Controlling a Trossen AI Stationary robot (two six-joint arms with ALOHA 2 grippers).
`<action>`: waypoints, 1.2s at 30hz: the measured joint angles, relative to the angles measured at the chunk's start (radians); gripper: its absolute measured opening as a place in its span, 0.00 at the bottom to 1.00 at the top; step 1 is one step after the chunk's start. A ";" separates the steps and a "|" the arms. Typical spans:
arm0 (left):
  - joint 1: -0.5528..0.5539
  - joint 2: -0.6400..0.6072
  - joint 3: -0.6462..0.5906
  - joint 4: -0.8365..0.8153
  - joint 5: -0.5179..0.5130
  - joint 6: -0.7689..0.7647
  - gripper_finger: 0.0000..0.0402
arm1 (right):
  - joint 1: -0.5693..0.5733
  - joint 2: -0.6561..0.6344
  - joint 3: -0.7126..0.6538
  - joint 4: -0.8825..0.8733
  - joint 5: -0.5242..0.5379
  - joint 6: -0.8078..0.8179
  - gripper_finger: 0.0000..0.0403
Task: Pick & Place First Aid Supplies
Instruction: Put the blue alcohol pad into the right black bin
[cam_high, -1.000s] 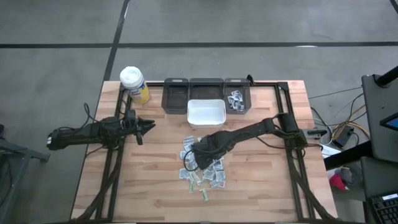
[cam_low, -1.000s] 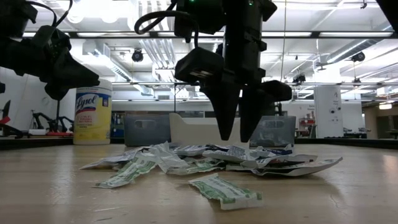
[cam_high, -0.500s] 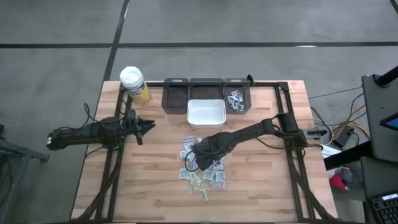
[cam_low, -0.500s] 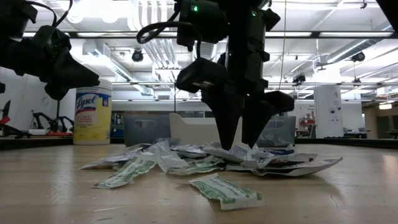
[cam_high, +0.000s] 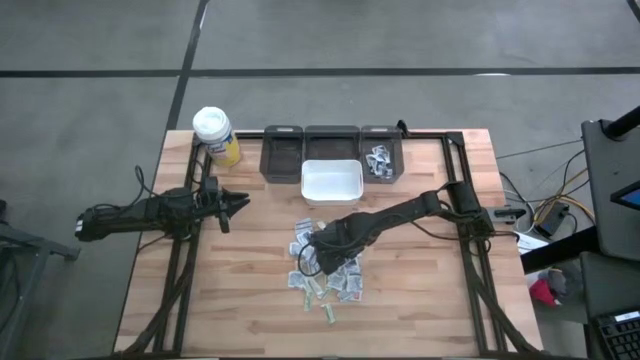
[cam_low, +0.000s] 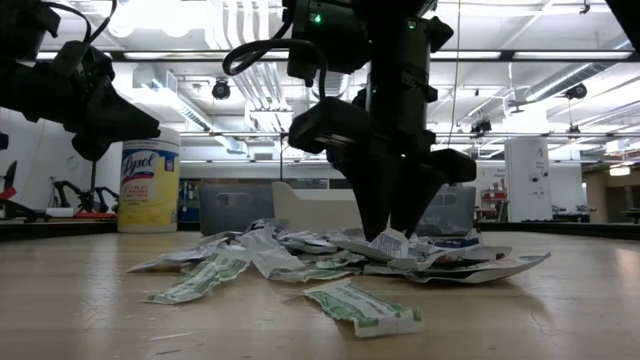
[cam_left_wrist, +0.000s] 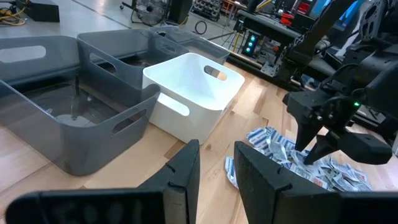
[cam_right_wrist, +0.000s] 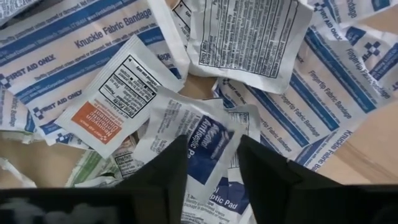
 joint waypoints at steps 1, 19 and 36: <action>0.000 0.000 0.000 0.000 0.000 0.000 0.23 | 0.000 0.000 0.000 -0.001 -0.001 -0.003 0.28; 0.000 0.000 0.000 0.000 0.000 0.000 0.23 | 0.000 -0.003 0.078 -0.116 0.000 -0.033 0.07; 0.000 0.000 0.000 0.000 0.000 0.000 0.23 | -0.009 -0.012 0.354 -0.620 0.121 -0.121 0.07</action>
